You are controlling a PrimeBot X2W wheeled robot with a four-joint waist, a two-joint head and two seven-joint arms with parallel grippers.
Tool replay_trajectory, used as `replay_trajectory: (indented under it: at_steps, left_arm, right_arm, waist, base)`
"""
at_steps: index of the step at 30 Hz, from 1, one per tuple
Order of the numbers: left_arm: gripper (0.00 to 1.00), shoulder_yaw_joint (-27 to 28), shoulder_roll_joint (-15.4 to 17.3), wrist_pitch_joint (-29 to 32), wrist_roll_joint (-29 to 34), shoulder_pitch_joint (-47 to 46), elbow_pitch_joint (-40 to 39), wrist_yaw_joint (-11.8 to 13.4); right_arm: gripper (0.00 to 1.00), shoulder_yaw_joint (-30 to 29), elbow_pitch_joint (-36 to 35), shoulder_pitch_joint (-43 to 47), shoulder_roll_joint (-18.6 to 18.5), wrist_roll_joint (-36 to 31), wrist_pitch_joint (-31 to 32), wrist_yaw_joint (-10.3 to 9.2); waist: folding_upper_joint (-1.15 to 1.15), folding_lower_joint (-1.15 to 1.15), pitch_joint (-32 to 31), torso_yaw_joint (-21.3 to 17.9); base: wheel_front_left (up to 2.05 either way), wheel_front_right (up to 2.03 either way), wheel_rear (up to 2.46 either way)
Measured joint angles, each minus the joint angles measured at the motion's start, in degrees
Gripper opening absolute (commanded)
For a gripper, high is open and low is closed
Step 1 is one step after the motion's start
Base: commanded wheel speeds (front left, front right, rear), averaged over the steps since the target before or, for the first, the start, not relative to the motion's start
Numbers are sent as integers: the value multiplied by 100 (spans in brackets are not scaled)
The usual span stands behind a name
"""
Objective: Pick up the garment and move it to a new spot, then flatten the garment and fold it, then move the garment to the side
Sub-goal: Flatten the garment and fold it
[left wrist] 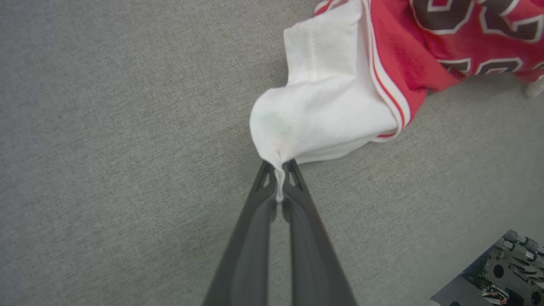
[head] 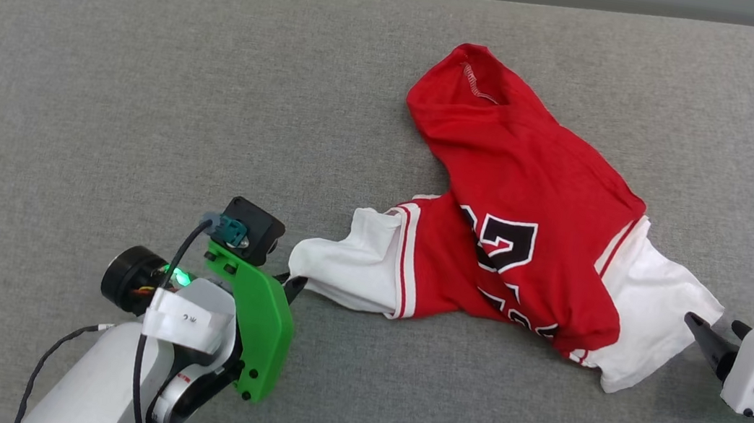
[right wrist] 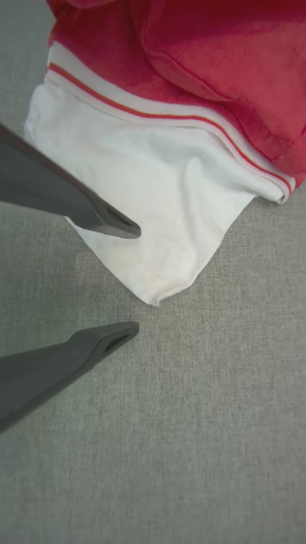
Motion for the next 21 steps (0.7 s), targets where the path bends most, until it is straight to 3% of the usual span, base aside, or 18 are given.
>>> replay_trajectory:
  at_steps: [11, 12, 13, 14, 21]
  left_arm:
    - [0, -40, -26, -203, 14, -72, 45, -5]
    - [0, -37, -33, -212, 13, -71, 52, -3]
    - [0, -34, -40, -238, 11, -69, 57, 2]
    - [0, -32, -44, -247, 1, -69, 58, 3]
    - [0, 25, -38, -369, -21, -56, 55, 43]
  right_arm:
    - [100, 555, 762, -403, -254, 261, 313, -3]
    - [65, 581, 784, -419, -258, 297, 356, -3]
    - [38, 613, 798, -438, -268, 323, 391, -3]
    - [0, 630, 805, -454, -281, 339, 410, -3]
    - [0, 628, 793, -483, -399, 448, 363, -3]
  waist:
    - [0, 0, 287, 266]
    - [0, 0, 297, 275]
    - [0, 0, 305, 283]
    - [0, 0, 311, 288]
    - [0, 0, 202, 295]
  base:
    - [0, 0, 0]
    - [0, 0, 0]
    - [0, 0, 0]
    - [0, 0, 0]
    - [0, 0, 0]
